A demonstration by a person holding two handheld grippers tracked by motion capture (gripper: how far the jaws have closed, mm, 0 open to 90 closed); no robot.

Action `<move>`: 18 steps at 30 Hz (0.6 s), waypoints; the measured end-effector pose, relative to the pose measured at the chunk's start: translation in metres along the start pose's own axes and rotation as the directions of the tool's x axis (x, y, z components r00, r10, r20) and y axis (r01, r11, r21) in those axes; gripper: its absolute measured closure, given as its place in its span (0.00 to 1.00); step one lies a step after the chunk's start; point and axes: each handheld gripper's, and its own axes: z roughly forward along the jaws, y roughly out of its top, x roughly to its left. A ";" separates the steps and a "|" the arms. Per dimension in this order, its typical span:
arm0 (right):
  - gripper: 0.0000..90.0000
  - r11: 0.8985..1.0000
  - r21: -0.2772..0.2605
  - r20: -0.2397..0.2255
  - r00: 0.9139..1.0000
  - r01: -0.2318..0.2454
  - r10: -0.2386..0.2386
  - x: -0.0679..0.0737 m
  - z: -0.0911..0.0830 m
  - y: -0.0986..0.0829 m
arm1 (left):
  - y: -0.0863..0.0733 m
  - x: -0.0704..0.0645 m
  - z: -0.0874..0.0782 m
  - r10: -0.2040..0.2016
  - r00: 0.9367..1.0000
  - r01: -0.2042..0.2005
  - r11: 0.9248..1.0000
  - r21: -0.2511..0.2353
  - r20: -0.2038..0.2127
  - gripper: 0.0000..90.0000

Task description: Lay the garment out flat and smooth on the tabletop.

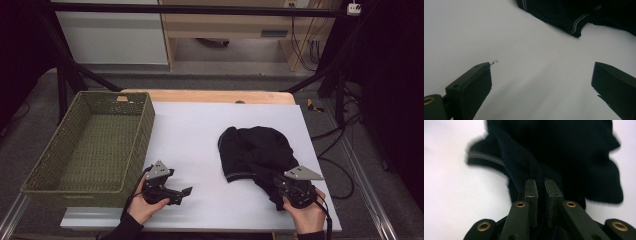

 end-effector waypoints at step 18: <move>0.61 0.981 -0.155 -0.235 0.961 0.113 -0.148 0.062 0.022 0.035 | 0.000 0.001 -0.002 -0.007 1.000 0.007 1.000 -0.010 0.001 0.03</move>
